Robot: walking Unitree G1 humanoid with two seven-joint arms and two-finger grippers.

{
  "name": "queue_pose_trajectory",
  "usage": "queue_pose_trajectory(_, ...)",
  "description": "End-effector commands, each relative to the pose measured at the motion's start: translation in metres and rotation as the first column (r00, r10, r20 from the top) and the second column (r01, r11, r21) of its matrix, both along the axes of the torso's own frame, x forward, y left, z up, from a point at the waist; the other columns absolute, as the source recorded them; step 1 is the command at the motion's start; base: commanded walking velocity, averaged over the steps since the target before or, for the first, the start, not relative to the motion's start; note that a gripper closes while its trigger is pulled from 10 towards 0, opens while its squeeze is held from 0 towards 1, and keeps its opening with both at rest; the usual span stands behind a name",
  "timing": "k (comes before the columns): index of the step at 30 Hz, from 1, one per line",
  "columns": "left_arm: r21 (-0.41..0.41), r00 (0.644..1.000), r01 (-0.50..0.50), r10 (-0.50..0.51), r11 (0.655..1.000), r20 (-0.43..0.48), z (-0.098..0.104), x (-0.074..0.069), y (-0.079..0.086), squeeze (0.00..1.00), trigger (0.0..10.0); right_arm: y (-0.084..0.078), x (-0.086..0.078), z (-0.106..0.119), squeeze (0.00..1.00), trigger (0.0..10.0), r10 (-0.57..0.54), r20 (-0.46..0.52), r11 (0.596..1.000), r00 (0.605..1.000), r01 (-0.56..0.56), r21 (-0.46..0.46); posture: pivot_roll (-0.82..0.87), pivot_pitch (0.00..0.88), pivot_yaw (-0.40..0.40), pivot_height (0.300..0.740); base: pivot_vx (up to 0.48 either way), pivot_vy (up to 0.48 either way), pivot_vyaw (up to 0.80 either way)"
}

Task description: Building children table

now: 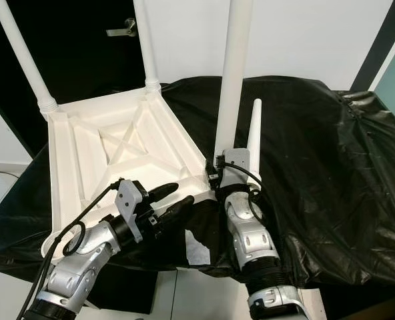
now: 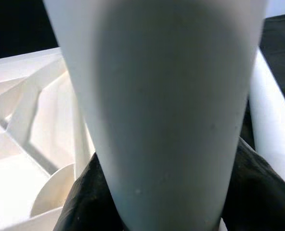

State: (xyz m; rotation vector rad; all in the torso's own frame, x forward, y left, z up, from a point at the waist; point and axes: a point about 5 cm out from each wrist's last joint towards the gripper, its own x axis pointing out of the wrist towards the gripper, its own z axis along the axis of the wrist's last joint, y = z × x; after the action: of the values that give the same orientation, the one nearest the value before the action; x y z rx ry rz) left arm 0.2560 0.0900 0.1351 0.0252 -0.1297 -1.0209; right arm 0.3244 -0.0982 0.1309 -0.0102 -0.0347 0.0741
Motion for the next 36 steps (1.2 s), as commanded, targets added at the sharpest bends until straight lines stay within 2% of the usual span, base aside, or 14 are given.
queue_pose_trajectory(1, 0.014, 1.0, 0.028, -0.028, 1.0, 0.014, 0.002, -0.001, 0.0, 0.0, 10.0, 0.001, -0.004, -0.013, 0.0, 10.0, -0.008, -0.065, 1.0, 0.998, 0.007, -0.006, 0.01, 0.0, -0.003, 0.74, 0.0, 0.0, 0.0)
queue_pose_trajectory(11, 0.024, 0.999, 0.027, -0.027, 0.999, 0.022, 0.004, 0.001, 0.004, 0.0, 10.0, 0.006, -0.009, -0.009, 0.0, 10.0, -0.008, -0.057, 1.0, 0.998, 0.01, 0.028, 0.02, 0.0, -0.006, 0.74, 0.0, 0.0, 0.0)
queue_pose_trajectory(12, 0.024, 0.999, 0.025, -0.026, 0.999, 0.023, 0.004, 0.001, 0.004, 0.0, 10.0, 0.006, -0.009, -0.008, 0.31, 10.0, -0.009, -0.057, 0.999, 0.998, 0.011, 0.042, 0.02, 0.0, -0.005, 0.74, 0.0, 0.0, 0.0)
queue_pose_trajectory(13, 0.025, 0.999, 0.025, -0.026, 0.999, 0.023, 0.004, 0.001, 0.004, 0.0, 10.0, 0.006, -0.01, -0.007, 1.0, 10.0, 0.004, -0.047, 0.999, 0.999, -0.002, 0.042, 0.02, 0.0, -0.008, 0.74, 0.0, 0.0, 0.0)
queue_pose_trajectory(17, 0.024, 0.999, 0.027, -0.027, 0.999, 0.023, 0.003, 0.0, 0.004, 0.0, 10.0, 0.006, -0.011, -0.006, 1.0, 10.0, 0.018, -0.037, 0.999, 0.999, -0.017, 0.041, 0.02, 0.0, -0.015, 0.74, 0.0, 0.0, 0.0)
queue_pose_trajectory(20, 0.011, 0.999, 0.027, -0.027, 1.0, 0.028, 0.005, 0.0, 0.001, 0.0, 10.0, -0.003, -0.015, -0.002, 1.0, 10.0, 0.075, 0.001, 0.997, 0.997, -0.075, 0.029, 0.02, 0.0, -0.022, 0.74, 0.0, 0.0, 0.0)
queue_pose_trajectory(24, 0.005, 0.999, 0.025, -0.026, 1.0, 0.03, 0.005, 0.0, -0.001, 0.0, 10.0, -0.021, -0.021, 0.0, 1.0, 10.0, 0.241, 0.027, 0.97, 0.97, -0.242, 0.028, 0.02, 0.0, -0.025, 0.74, 0.0, 0.0, 0.0)
queue_pose_trajectory(25, 0.005, 0.999, 0.025, -0.026, 1.0, 0.03, 0.005, 0.0, -0.001, 0.0, 10.0, -0.021, -0.021, 0.0, 1.0, 10.0, 0.241, 0.027, 0.97, 0.97, -0.242, 0.028, 0.02, 0.0, -0.025, 0.74, 0.0, 0.0, 0.0)
queue_pose_trajectory(26, 0.005, 0.999, 0.025, -0.025, 1.0, 0.03, 0.005, 0.0, -0.001, 0.0, 10.0, -0.025, -0.021, 0.001, 0.95, 10.0, 0.271, 0.039, 0.962, 0.962, -0.272, 0.019, 0.02, 0.0, -0.025, 0.74, 0.0, 0.0, 0.0)
queue_pose_trajectory(27, 0.006, 0.999, 0.025, -0.025, 1.0, 0.031, 0.005, 0.001, -0.001, 0.0, 10.0, -0.029, -0.02, 0.002, 0.0, 10.0, 0.315, 0.039, 0.949, 0.948, -0.316, 0.017, 0.02, 0.0, -0.023, 0.74, 0.0, 0.0, 0.0)
queue_pose_trajectory(29, 0.006, 0.999, 0.024, -0.024, 1.0, 0.032, 0.006, 0.001, -0.001, 0.0, 10.0, -0.031, -0.019, 0.003, 0.0, 10.0, 0.341, 0.037, 0.94, 0.939, -0.342, 0.016, 0.02, 0.0, -0.022, 0.74, 0.0, 0.0, 0.0)
queue_pose_trajectory(31, 0.006, 0.999, 0.025, -0.025, 1.0, 0.034, 0.006, 0.003, -0.001, 0.0, 10.0, -0.037, -0.016, 0.004, 0.0, 10.0, 0.406, 0.033, 0.914, 0.913, -0.405, -0.034, 0.01, 0.0, -0.017, 0.74, 0.0, 0.0, 0.0)
queue_pose_trajectory(35, 0.005, 0.999, 0.027, -0.027, 1.0, 0.037, 0.007, 0.004, -0.001, 0.0, 10.0, -0.043, -0.008, 0.005, 0.0, 10.0, 0.445, 0.015, 0.894, 0.895, -0.443, -0.071, 0.01, 0.0, -0.011, 0.74, 0.0, 0.0, 0.0)
queue_pose_trajectory(36, 0.005, 0.999, 0.028, -0.028, 1.0, 0.038, 0.008, 0.004, -0.001, 0.0, 10.0, -0.045, -0.003, 0.005, 0.0, 10.0, 0.456, -0.006, 0.883, 0.89, -0.453, -0.125, 0.01, 0.0, -0.007, 0.74, 0.0, 0.0, 0.0)
